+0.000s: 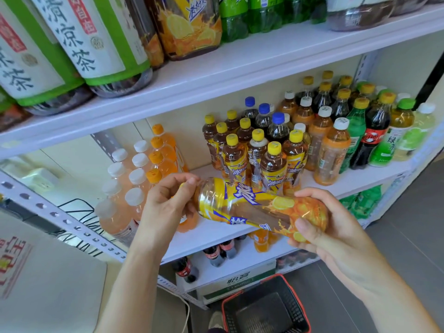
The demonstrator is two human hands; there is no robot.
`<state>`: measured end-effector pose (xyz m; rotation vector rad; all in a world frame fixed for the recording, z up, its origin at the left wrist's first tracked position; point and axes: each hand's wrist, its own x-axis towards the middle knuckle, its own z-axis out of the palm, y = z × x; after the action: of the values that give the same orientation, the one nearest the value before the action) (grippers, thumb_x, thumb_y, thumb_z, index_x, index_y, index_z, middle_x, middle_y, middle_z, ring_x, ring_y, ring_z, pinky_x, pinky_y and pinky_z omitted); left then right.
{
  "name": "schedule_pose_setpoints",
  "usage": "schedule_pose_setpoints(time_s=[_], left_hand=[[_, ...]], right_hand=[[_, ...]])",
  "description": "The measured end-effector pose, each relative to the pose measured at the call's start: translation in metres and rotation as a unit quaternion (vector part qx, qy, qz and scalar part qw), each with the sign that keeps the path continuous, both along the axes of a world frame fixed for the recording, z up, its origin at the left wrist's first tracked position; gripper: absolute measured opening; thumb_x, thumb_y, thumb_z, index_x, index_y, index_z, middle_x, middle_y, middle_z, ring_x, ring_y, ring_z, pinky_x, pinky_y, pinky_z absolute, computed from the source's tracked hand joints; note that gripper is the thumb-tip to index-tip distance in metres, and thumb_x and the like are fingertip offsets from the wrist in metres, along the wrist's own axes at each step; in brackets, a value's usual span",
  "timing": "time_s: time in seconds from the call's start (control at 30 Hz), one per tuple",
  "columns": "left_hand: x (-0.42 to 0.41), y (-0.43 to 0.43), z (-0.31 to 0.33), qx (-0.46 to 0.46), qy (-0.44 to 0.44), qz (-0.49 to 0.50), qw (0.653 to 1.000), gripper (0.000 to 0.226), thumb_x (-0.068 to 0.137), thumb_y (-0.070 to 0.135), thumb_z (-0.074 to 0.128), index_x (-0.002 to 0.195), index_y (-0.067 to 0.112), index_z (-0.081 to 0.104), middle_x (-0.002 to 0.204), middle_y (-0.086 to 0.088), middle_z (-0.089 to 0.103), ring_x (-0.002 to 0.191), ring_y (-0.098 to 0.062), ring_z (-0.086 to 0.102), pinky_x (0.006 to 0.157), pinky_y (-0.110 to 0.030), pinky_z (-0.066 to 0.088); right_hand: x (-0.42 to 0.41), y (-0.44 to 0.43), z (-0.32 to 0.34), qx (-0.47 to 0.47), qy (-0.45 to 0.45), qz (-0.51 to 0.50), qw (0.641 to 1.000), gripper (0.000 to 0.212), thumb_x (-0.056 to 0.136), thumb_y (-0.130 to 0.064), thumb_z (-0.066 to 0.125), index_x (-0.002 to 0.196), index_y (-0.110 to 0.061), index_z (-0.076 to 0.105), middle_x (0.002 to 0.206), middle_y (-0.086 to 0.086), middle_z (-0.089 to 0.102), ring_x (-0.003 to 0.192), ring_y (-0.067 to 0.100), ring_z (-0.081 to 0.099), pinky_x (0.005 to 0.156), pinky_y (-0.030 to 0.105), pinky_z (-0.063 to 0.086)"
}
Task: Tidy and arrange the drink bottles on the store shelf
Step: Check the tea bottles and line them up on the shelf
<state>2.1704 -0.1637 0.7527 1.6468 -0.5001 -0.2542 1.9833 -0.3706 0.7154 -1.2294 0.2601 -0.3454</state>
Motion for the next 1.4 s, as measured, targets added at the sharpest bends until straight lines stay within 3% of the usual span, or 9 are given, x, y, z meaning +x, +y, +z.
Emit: schedule_pose_setpoints(time_s=[0.2, 0.37, 0.47, 0.6, 0.77, 1.0, 1.13, 1.3, 1.4], left_hand=[[0.006, -0.003, 0.004, 0.129, 0.088, -0.066, 0.986, 0.044, 0.092, 0.054, 0.05, 0.066, 0.019, 0.058, 0.047, -0.004, 0.036, 0.039, -0.014, 0.027, 0.037, -0.015, 0.021], [0.011, -0.004, 0.003, 0.066, 0.105, -0.086, 0.989, 0.034, 0.082, 0.053, 0.058, 0.073, 0.021, 0.065, 0.05, -0.004, 0.031, 0.042, -0.014, 0.021, 0.038, -0.014, 0.021], [0.018, -0.007, 0.0, 0.013, 0.097, -0.077, 0.992, 0.035, 0.076, 0.048, 0.066, 0.087, 0.015, 0.066, 0.05, 0.001, 0.04, 0.043, -0.01, 0.029, 0.038, -0.016, 0.021], [0.027, -0.013, 0.002, -0.009, 0.065, -0.063, 0.996, 0.025, 0.074, 0.045, 0.07, 0.079, 0.022, 0.064, 0.052, 0.002, 0.041, 0.044, -0.01, 0.031, 0.039, -0.018, 0.022], [0.043, -0.015, 0.019, 0.072, -0.064, -0.122, 0.988, 0.022, 0.086, 0.035, 0.066, 0.091, 0.014, 0.063, 0.057, 0.013, 0.052, 0.049, -0.002, 0.043, 0.047, -0.013, 0.036], [0.065, -0.025, 0.028, 0.333, -0.328, -0.128, 0.875, 0.008, 0.091, 0.036, 0.066, 0.094, 0.04, 0.06, 0.078, 0.018, 0.066, 0.075, 0.002, 0.061, 0.063, -0.014, 0.045], [0.102, -0.034, 0.019, 0.426, -0.348, -0.089, 0.83, 0.019, 0.093, 0.036, 0.063, 0.111, 0.028, 0.063, 0.097, 0.0, 0.071, 0.085, -0.021, 0.067, 0.068, -0.027, 0.049], [0.152, -0.062, -0.002, 0.499, -0.365, -0.017, 0.786, 0.03, 0.095, 0.034, 0.062, 0.121, 0.018, 0.06, 0.107, -0.013, 0.07, 0.099, -0.032, 0.063, 0.067, -0.029, 0.037], [0.175, -0.08, -0.008, 0.564, -0.384, 0.019, 0.731, 0.033, 0.098, 0.034, 0.055, 0.123, 0.012, 0.057, 0.107, -0.016, 0.069, 0.1, -0.036, 0.063, 0.068, -0.034, 0.045]], right_hand=[[0.004, -0.003, -0.005, -0.025, -0.036, -0.018, 0.999, 0.066, 0.063, -0.039, 0.09, 0.118, -0.019, 0.058, 0.108, 0.016, 0.065, 0.097, 0.033, 0.065, 0.089, 0.054, 0.051], [0.009, -0.003, -0.013, 0.011, -0.058, -0.033, 0.998, 0.054, 0.065, -0.018, 0.08, 0.114, -0.016, 0.058, 0.111, 0.01, 0.068, 0.104, 0.036, 0.064, 0.094, 0.06, 0.045], [0.015, -0.006, -0.019, 0.035, -0.065, -0.029, 0.997, 0.054, 0.064, -0.015, 0.08, 0.112, -0.015, 0.057, 0.11, 0.009, 0.068, 0.103, 0.035, 0.064, 0.09, 0.056, 0.05], [0.024, -0.01, -0.029, 0.068, -0.046, -0.013, 0.997, 0.057, 0.058, -0.012, 0.084, 0.109, -0.018, 0.059, 0.112, 0.012, 0.068, 0.099, 0.035, 0.066, 0.079, 0.048, 0.058], [0.041, -0.004, -0.043, -0.135, 0.083, 0.028, 0.987, 0.065, 0.072, -0.006, 0.083, 0.12, -0.042, 0.059, 0.121, -0.011, 0.066, 0.108, 0.012, 0.066, 0.094, 0.034, 0.052], [0.066, -0.002, -0.042, -0.309, 0.152, 0.002, 0.939, 0.042, 0.089, -0.02, 0.068, 0.114, -0.049, 0.052, 0.124, -0.023, 0.055, 0.111, -0.009, 0.053, 0.083, 0.019, 0.048], [0.079, -0.013, -0.033, -0.352, 0.133, -0.029, 0.926, 0.039, 0.091, -0.018, 0.064, 0.118, -0.043, 0.054, 0.121, -0.017, 0.058, 0.112, 0.0, 0.055, 0.087, 0.029, 0.051], [0.102, -0.013, -0.027, -0.392, 0.093, -0.049, 0.914, 0.039, 0.09, -0.014, 0.064, 0.116, -0.042, 0.054, 0.115, -0.017, 0.059, 0.108, 0.0, 0.055, 0.074, 0.005, 0.042], [0.119, -0.011, -0.023, -0.442, 0.076, -0.069, 0.891, 0.038, 0.09, -0.012, 0.064, 0.122, -0.031, 0.057, 0.115, -0.012, 0.059, 0.106, 0.006, 0.056, 0.077, 0.007, 0.042]])
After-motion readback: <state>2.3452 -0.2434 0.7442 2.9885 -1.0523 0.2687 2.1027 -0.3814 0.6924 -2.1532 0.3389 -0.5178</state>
